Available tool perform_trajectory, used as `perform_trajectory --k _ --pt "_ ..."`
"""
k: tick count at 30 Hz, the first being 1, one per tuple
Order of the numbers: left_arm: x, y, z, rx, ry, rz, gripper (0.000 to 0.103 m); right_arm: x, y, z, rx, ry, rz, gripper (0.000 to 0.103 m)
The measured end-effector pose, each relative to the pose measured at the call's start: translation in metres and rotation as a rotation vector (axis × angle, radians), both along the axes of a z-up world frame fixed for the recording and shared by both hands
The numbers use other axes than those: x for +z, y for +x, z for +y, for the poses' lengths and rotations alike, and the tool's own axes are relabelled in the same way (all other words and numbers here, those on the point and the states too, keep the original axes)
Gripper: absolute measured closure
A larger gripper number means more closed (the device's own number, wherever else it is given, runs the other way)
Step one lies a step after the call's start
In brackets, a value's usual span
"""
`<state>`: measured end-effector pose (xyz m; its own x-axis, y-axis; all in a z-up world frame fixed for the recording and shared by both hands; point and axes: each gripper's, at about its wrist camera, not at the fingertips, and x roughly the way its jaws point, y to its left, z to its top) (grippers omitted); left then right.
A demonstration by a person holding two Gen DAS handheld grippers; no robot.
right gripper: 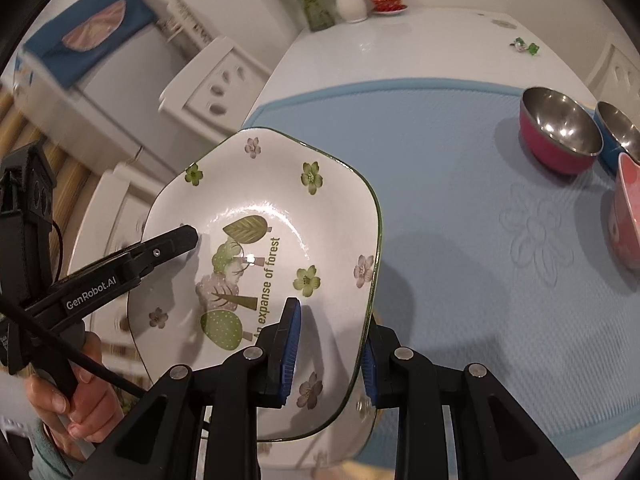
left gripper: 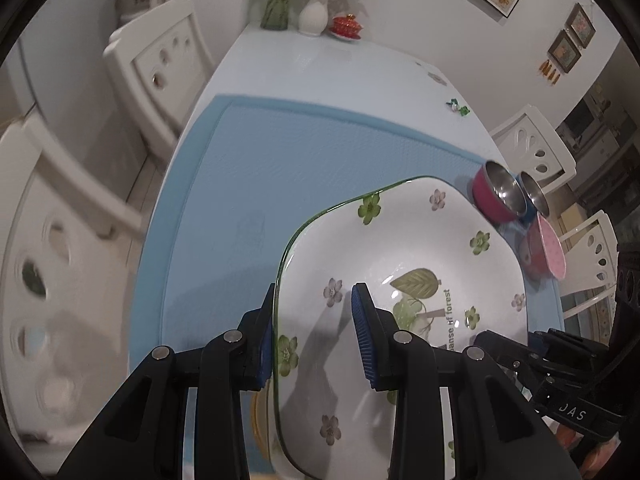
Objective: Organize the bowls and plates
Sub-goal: 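Lift and carry the smaller tree-print plate toward the plate stack, then lower the smaller tree-print plate onto the stacked plates with both grippers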
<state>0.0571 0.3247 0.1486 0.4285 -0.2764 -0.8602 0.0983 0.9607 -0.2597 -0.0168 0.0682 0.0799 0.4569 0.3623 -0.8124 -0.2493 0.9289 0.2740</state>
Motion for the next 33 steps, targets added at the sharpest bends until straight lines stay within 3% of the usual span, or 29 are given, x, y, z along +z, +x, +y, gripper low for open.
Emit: perform_trajectory --k 6,11,21,33 --pt "-0.011 -0.033 0.009 0.016 -0.032 0.027 0.073 -0.016 -0.025 0.007 0.05 -0.039 0.036 0.077" --pt "-0.021 -0.049 0.007 -0.002 0.003 0.037 0.073 -0.031 -0.038 0.012 0.074 -0.069 0.071 0.077" --pt "-0.053 -0.065 0.002 0.003 -0.041 0.132 0.072 -0.05 -0.042 0.01 0.068 -0.103 0.13 0.077" --pt "-0.066 -0.061 -0.008 -0.001 -0.019 0.139 0.07 -0.056 -0.038 0.012 0.042 -0.145 0.158 0.077"
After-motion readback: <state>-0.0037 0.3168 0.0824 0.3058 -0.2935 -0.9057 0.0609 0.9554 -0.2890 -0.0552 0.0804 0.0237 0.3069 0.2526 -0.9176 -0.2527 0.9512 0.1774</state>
